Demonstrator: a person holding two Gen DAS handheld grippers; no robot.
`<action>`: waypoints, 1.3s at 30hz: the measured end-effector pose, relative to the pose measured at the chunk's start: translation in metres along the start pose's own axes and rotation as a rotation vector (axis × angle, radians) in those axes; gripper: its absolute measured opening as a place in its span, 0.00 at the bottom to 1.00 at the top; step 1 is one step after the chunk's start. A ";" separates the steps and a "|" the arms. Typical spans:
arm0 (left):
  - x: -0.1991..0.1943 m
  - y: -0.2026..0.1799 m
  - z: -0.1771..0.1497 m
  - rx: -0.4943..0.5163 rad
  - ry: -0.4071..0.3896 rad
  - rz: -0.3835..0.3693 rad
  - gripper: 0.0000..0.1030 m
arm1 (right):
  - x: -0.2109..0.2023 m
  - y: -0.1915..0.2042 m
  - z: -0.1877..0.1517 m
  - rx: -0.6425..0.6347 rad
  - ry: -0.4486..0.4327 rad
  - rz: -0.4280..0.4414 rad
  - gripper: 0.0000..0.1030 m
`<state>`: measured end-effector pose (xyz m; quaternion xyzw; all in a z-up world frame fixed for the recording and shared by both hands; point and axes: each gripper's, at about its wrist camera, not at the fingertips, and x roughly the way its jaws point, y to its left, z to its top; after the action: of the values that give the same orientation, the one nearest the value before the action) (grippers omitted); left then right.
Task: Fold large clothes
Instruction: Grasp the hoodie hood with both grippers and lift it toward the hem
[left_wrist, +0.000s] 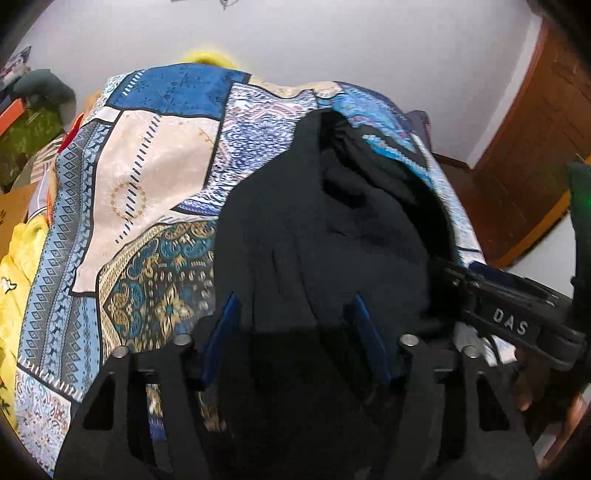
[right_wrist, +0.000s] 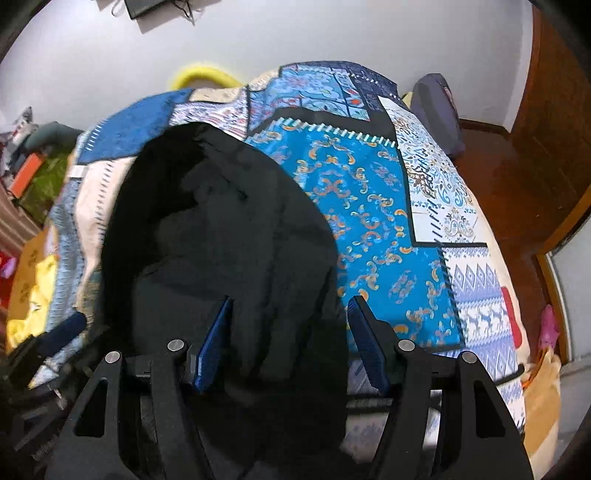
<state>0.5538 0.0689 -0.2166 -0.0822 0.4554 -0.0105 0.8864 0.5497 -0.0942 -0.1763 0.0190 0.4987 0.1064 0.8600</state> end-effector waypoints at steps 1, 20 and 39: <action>0.005 0.003 0.001 -0.009 -0.005 0.001 0.55 | 0.004 -0.002 0.002 -0.001 0.003 0.007 0.58; -0.081 -0.024 -0.038 0.226 -0.106 -0.005 0.00 | -0.089 0.012 -0.029 -0.180 -0.166 0.055 0.12; -0.126 -0.039 -0.095 0.251 0.066 -0.055 0.38 | -0.125 -0.038 -0.097 -0.103 -0.026 0.118 0.57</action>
<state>0.4053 0.0290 -0.1634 0.0170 0.4768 -0.0946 0.8737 0.4130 -0.1639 -0.1237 0.0053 0.4795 0.1823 0.8584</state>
